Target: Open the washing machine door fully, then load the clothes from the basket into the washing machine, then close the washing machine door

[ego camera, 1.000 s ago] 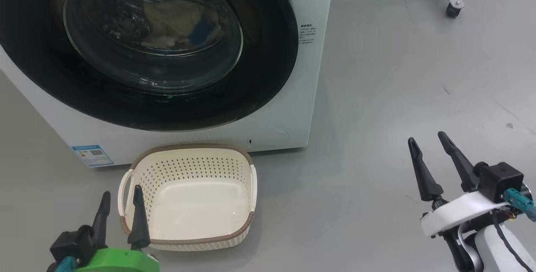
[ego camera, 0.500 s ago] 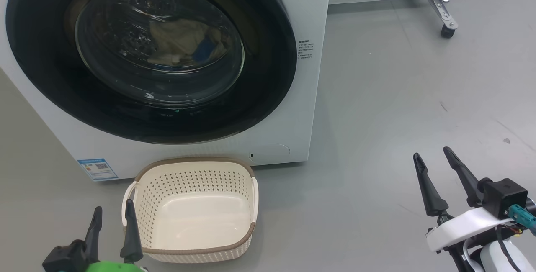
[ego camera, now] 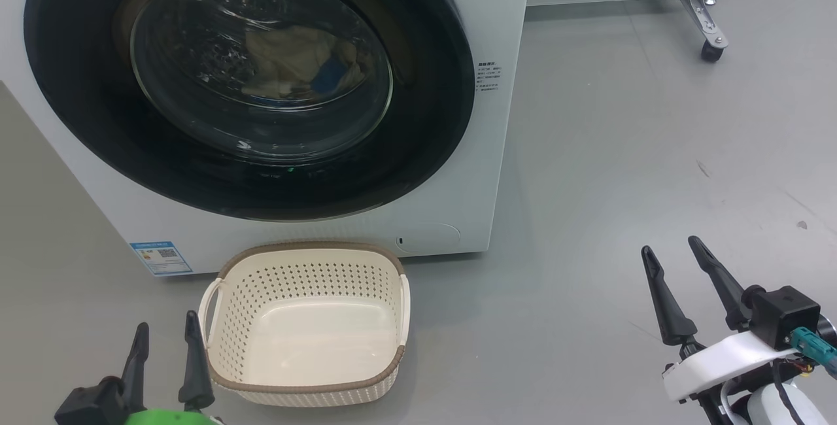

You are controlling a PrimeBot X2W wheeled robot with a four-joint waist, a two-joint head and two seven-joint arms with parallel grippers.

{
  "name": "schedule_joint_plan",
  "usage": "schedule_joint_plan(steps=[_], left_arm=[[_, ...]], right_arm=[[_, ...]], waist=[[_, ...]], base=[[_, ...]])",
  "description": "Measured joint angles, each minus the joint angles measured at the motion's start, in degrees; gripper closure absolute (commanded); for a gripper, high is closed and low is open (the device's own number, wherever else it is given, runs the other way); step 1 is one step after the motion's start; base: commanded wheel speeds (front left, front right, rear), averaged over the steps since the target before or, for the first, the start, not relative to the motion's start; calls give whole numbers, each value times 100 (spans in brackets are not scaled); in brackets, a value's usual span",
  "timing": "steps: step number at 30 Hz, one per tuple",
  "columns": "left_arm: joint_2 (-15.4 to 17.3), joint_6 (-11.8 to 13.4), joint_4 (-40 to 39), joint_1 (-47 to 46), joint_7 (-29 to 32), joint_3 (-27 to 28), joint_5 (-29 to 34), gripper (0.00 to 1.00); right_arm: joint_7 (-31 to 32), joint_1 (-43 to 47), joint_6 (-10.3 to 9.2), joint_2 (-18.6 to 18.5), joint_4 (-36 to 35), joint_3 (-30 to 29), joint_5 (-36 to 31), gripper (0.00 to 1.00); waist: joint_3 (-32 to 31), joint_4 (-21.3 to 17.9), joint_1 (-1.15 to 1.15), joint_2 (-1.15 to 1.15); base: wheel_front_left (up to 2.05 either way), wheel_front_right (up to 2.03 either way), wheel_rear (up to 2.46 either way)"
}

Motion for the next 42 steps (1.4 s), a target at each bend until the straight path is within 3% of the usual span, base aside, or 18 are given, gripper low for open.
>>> schedule_joint_plan(steps=[9,10,22,42], left_arm=[[-5,-5,-16,24,0,46,37,0],[-5,-8,-15,30,0,52,37,100],[-108,-4,372,119,111,83,-191,100],[-108,-48,464,76,610,294,-1763,100]], right_arm=[[0,7,0,1,-49,-2,-30,0],[0,8,0,2,-51,-2,-30,100],[3,248,1,227,235,90,207,100],[311,255,-13,370,169,-157,1889,100]], waist=[[10,34,0,0],[12,37,0,0],[9,38,0,0],[-5,44,0,0]], base=[[0,0,0],[0,0,0],[0,0,0],[0,0,0]])
